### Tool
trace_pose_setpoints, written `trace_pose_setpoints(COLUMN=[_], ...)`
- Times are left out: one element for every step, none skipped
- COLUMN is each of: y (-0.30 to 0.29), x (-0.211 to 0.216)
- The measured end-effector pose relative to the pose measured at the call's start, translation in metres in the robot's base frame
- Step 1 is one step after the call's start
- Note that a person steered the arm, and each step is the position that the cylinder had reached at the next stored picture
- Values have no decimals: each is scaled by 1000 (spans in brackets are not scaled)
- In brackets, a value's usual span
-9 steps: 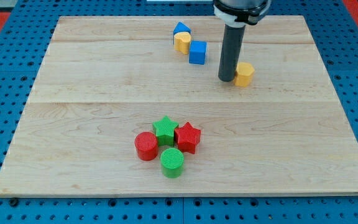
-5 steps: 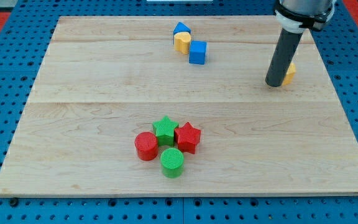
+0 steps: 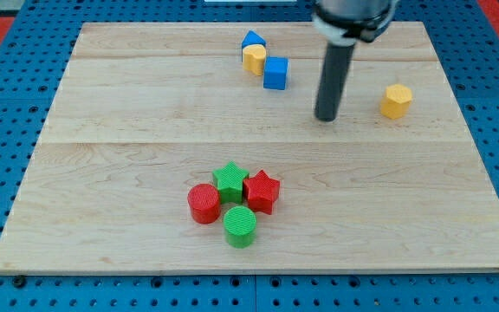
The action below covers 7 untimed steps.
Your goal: Move the blue triangle away from the yellow heart
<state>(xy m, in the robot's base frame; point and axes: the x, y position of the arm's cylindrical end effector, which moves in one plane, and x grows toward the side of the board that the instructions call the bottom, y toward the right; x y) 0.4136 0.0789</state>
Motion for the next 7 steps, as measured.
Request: trace_pose_setpoints(y=[-61,-108,-136,-152,-152,-121,-112], x=[21,18,-14,-71,-140,-190,-198])
